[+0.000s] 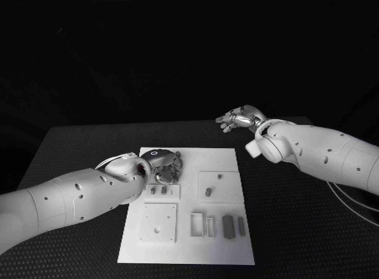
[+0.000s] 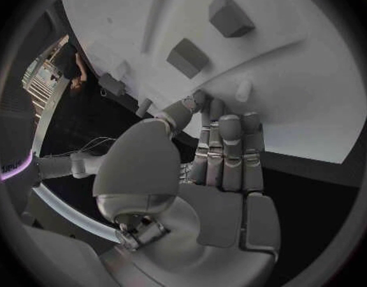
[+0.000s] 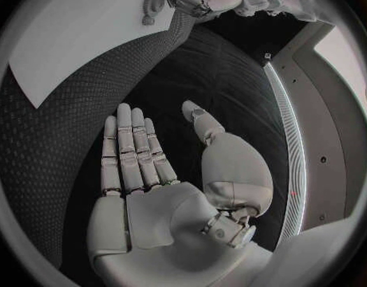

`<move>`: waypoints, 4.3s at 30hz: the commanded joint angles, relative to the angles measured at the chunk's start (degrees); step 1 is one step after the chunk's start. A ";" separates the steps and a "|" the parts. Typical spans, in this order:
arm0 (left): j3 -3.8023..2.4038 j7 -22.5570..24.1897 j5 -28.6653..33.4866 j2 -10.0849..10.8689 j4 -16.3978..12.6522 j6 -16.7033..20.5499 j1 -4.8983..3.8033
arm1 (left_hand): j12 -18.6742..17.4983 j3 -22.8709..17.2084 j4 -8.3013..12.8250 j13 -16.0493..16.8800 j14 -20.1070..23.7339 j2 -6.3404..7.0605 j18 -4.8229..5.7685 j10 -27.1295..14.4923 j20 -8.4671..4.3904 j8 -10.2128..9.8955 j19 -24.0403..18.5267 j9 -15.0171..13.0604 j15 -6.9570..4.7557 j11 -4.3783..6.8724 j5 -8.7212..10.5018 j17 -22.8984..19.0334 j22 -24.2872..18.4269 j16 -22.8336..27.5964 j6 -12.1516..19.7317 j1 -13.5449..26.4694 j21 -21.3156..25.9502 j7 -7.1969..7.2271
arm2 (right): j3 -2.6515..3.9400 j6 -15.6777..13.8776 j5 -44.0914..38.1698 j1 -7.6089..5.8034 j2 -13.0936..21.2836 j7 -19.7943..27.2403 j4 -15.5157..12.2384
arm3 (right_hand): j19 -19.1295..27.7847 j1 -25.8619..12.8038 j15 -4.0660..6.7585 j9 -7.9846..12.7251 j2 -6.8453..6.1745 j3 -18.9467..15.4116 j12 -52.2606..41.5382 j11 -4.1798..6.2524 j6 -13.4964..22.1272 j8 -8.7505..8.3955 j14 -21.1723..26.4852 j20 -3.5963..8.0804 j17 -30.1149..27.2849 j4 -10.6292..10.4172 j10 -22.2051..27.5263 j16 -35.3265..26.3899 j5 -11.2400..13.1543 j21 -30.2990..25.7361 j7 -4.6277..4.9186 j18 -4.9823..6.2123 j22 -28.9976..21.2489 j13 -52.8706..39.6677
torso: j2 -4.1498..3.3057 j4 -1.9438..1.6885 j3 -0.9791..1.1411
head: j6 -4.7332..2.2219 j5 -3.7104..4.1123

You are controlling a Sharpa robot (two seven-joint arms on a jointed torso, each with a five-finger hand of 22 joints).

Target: Assemble the parts on the task board

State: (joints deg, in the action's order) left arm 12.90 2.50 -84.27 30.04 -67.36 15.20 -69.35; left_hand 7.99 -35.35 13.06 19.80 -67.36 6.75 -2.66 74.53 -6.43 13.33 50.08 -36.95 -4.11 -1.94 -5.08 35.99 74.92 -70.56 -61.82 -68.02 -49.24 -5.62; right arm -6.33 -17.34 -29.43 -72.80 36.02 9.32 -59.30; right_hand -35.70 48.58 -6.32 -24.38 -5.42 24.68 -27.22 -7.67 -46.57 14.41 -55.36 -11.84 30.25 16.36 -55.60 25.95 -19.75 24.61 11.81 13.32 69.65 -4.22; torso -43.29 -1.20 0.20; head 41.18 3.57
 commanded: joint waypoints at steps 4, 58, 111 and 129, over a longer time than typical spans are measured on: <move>0.30 1.03 1.11 0.50 -0.50 1.53 0.46 | -0.03 -0.09 0.24 0.12 -0.54 -1.12 -0.10 0.96 -3.38 0.32 0.98 -0.04 -0.56 0.22 -0.20 -0.12 1.25 -0.51 -0.73 -0.02 -0.73 0.19 | 0.02 0.75 -0.05 0.02 -0.01 0.40 -0.03 | 0.19 -0.30 -0.08 0.09 0.16 0.42 0.01 -0.02 0.26 0.40 0.47 -0.11 -0.06 -0.02 -0.13 -0.09 -0.18 -0.25 0.10 -0.38 0.07 0.10 | 0.01 0.06 -0.01 | -0.18 -0.14; -3.17 0.56 8.28 9.34 -5.12 -1.10 0.35 | -0.43 -0.24 0.97 0.36 -1.67 -1.47 -0.20 1.87 -3.92 0.51 1.97 0.05 -0.91 0.56 -0.81 -0.48 1.13 -0.91 -1.22 0.43 -1.35 0.39 | 0.02 0.78 -0.05 0.02 0.23 0.33 0.06 | 0.15 -0.27 -0.08 0.16 0.14 0.45 -0.01 -0.02 0.28 0.47 0.49 -0.13 -0.09 -0.01 -0.12 -0.05 -0.19 -0.40 0.10 -0.34 0.24 0.11 | -0.02 -0.02 -0.06 | -0.14 -1.40; -2.64 0.64 6.37 7.14 -3.52 -3.10 1.66 | -0.66 -0.44 1.26 0.41 -1.75 -1.58 -0.17 2.00 -3.99 0.48 2.07 0.14 -0.92 0.57 -1.01 -0.66 1.11 -0.87 -1.25 0.44 -1.41 0.40 | 0.02 0.85 -0.05 0.02 0.34 0.33 -0.09 | 0.13 -0.27 -0.08 0.21 0.17 0.47 -0.03 -0.02 0.30 0.53 0.52 -0.16 -0.11 -0.01 -0.11 -0.02 -0.14 -0.54 0.10 -0.32 0.38 0.13 | 0.02 -0.08 -0.02 | 0.38 -1.03; -2.04 -1.52 6.38 7.16 -3.10 -4.95 1.66 | -1.41 -0.57 1.56 0.37 -1.05 -1.40 0.05 1.30 -3.80 -0.05 1.41 0.51 -0.59 0.23 -0.71 -0.85 1.10 -0.82 -0.39 0.64 -1.22 0.04 | 0.02 0.81 -0.05 0.02 0.44 0.32 -0.14 | 0.12 -0.27 -0.08 0.23 0.17 0.47 -0.04 -0.02 0.30 0.55 0.52 -0.17 -0.12 -0.01 -0.11 -0.01 -0.14 -0.59 0.10 -0.31 0.43 0.13 | 0.02 -0.08 -0.04 | 0.35 -0.84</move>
State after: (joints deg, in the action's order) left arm 10.35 2.52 -77.28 37.27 -70.48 12.33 -68.34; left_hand 6.86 -35.61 14.59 20.23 -68.78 5.56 -2.19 76.07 -6.94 13.41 51.80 -36.45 -4.51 -1.69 -5.94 35.18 74.94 -71.21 -62.43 -67.53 -50.35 -5.40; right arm -6.33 -17.30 -29.42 -72.80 36.44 9.30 -59.35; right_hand -35.70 48.58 -6.32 -24.20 -5.43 24.68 -27.23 -7.67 -46.65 14.62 -55.36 -11.84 30.21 16.36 -55.60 25.95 -19.75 24.40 11.73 13.32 70.02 -4.18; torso -43.26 -1.26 0.20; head 41.50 2.70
